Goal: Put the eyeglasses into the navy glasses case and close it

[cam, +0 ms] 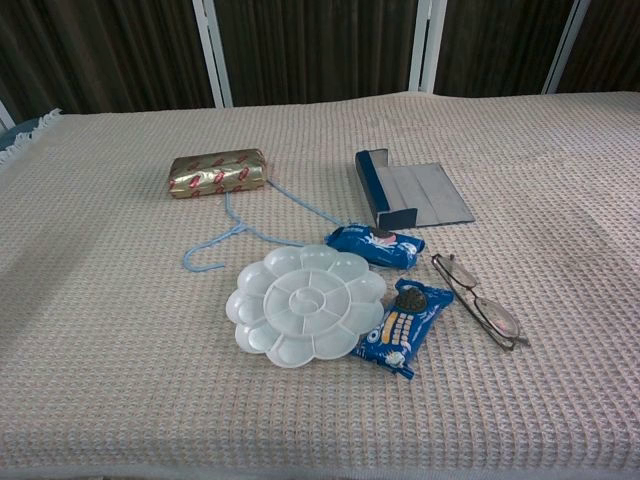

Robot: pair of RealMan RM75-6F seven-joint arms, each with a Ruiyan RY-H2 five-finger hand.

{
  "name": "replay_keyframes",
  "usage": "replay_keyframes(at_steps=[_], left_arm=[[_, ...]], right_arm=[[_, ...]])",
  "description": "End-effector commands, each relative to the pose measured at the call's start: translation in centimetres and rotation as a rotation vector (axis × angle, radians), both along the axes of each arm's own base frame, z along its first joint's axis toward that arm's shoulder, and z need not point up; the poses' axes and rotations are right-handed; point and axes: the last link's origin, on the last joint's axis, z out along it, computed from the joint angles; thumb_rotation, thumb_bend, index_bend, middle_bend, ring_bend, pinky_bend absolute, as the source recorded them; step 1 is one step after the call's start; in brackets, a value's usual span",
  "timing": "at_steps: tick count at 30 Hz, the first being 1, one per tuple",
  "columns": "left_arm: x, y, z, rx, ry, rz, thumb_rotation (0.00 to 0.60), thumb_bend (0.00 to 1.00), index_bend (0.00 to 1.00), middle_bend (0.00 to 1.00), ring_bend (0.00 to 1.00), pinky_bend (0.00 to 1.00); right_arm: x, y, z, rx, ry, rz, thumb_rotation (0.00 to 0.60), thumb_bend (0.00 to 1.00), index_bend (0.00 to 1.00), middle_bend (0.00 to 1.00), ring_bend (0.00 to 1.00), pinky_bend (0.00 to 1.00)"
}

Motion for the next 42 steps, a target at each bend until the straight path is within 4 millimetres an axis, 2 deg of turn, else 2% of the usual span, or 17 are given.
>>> replay_keyframes(at_steps=[1, 5, 9, 17, 21, 26, 35, 42], left_arm=[[0.0, 0.0, 0.0, -0.005, -0.001, -0.001, 0.6, 0.42, 0.0, 0.0, 0.0, 0.05], [0.0, 0.3, 0.0, -0.008, -0.006, 0.004, 0.6, 0.42, 0.0, 0.0, 0.0, 0.05], [0.0, 0.3, 0.2, -0.009, -0.016, 0.001, 0.6, 0.42, 0.0, 0.0, 0.0, 0.05], [-0.3, 0.2, 0.5, 0.002, -0.023, 0.01, 0.6, 0.42, 0.0, 0.0, 0.0, 0.06], [-0.4, 0.1, 0.6, 0.001, -0.03, 0.022, 0.6, 0.42, 0.0, 0.0, 0.0, 0.06], [-0.4, 0.2, 0.7, -0.002, -0.042, 0.033, 0.6, 0.42, 0.0, 0.0, 0.0, 0.06], [-0.4, 0.2, 0.7, -0.005, -0.05, 0.043, 0.6, 0.42, 0.0, 0.0, 0.0, 0.07], [-0.4, 0.1, 0.8, -0.007, -0.054, 0.046, 0.6, 0.42, 0.0, 0.0, 0.0, 0.07]], right_arm=[[0.0, 0.0, -0.2, 0.007, 0.006, -0.002, 0.6, 0.15, 0.0, 0.0, 0.0, 0.0], [0.1, -0.2, -0.7, 0.027, 0.023, 0.013, 0.6, 0.15, 0.0, 0.0, 0.0, 0.0], [1.2, -0.9, -2.1, 0.081, 0.051, 0.102, 0.6, 0.15, 0.0, 0.0, 0.0, 0.0], [4.9, -6.0, -5.7, 0.27, 0.439, 0.414, 0.6, 0.15, 0.02, 0.0, 0.0, 0.0], [6.2, -7.7, -6.9, 0.327, 0.531, 0.477, 0.6, 0.15, 0.03, 0.0, 0.0, 0.0], [7.8, -8.7, -8.0, 0.387, 0.583, 0.545, 0.6, 0.16, 0.06, 0.0, 0.0, 0.0], [9.2, -9.7, -9.3, 0.459, 0.711, 0.611, 0.6, 0.35, 0.06, 0.0, 0.0, 0.0], [10.0, -10.0, -10.8, 0.495, 0.706, 0.61, 0.6, 0.46, 0.13, 0.0, 0.0, 0.0]])
